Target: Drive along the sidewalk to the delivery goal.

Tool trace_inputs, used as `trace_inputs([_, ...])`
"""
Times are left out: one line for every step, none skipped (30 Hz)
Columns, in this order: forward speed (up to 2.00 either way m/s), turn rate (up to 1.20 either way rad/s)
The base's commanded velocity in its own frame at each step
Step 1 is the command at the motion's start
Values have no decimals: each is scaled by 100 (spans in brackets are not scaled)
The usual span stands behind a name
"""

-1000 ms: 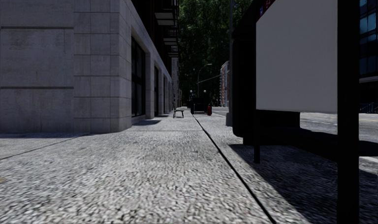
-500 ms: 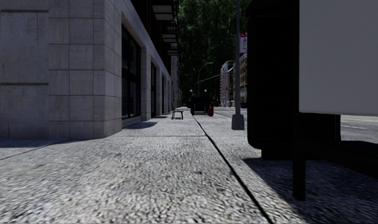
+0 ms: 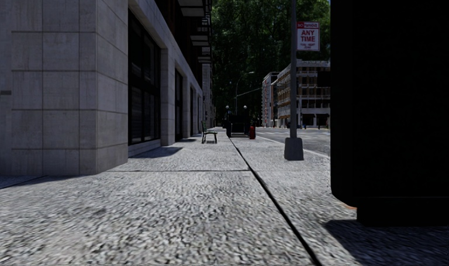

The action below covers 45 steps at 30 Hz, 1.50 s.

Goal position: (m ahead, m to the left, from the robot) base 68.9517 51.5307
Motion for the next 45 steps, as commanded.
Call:
trace_inputs([200,0])
trace_inputs([200,0])
trace_inputs([200,0])
trace_inputs([200,0])
trace_inputs([200,0])
trace_inputs([200,0])
trace_inputs([200,0])
trace_inputs([200,0])
trace_inputs([200,0])
trace_inputs([200,0])
trace_inputs([200,0])
trace_inputs([200,0])
trace_inputs([200,0])
trace_inputs([200,0])
trace_inputs([200,0])
trace_inputs([200,0])
trace_inputs([200,0])
trace_inputs([200,0])
trace_inputs([200,0])
trace_inputs([200,0])
trace_inputs([200,0])
trace_inputs([200,0])
trace_inputs([200,0])
trace_inputs([200,0])
trace_inputs([200,0])
trace_inputs([200,0])
trace_inputs([200,0])
trace_inputs([200,0])
trace_inputs([200,0])
trace_inputs([200,0])
trace_inputs([200,0])
trace_inputs([200,0])
trace_inputs([200,0])
trace_inputs([200,0])
trace_inputs([200,0])
trace_inputs([200,0])
trace_inputs([200,0])
trace_inputs([200,0])
trace_inputs([200,0])
trace_inputs([200,0])
trace_inputs([200,-3])
trace_inputs([200,-6])
trace_inputs([200,-9])
trace_inputs([200,-14])
trace_inputs([200,-14])
